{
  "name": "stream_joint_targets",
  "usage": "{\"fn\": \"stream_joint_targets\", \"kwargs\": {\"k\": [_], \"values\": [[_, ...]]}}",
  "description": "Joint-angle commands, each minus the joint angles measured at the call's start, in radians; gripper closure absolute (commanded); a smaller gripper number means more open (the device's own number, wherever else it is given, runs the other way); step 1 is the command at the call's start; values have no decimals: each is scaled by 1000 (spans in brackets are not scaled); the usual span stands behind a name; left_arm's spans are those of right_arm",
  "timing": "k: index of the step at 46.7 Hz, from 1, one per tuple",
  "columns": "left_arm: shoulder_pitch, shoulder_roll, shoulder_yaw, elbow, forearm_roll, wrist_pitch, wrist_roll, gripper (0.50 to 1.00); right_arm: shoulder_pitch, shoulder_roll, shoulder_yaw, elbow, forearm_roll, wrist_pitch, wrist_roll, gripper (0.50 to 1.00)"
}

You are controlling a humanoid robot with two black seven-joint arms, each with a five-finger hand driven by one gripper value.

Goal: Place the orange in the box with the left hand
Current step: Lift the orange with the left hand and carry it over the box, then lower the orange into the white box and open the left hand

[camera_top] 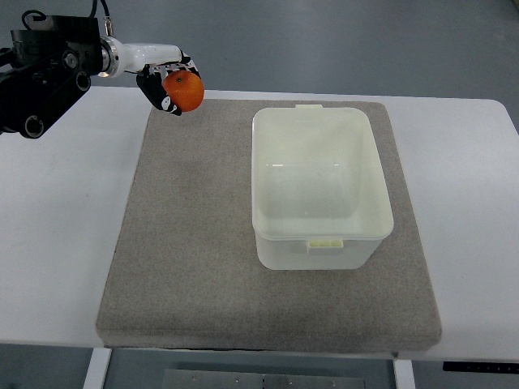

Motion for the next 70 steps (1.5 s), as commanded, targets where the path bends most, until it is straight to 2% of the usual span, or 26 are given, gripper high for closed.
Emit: {"fn": "stream_joint_targets", "kwargs": {"k": [1,12,30,42,54,62,70], "values": [[-25,35,-7,-49,-36,-31,0,1000,1,0,-1,0,0,0,0,574],[-53,89,-10,-234,-96,-60,3,1000,1,0,0,0,0,0,0,574],[-53,45,-18,-540,-96,-110,26,1000,0,0,0,0,0,0,0,574],[-50,-60,-4,-557,-63,-118,59,1000,0,0,0,0,0,0,0,574],[2,-167,5,-553,115,-117,63,1000,0,0,0,0,0,0,0,574],[38,-210,5,-530,131,-113,123,1000,0,0,0,0,0,0,0,574],[67,-250,5,-491,178,-103,128,1000,1,0,-1,0,0,0,0,574]]}}
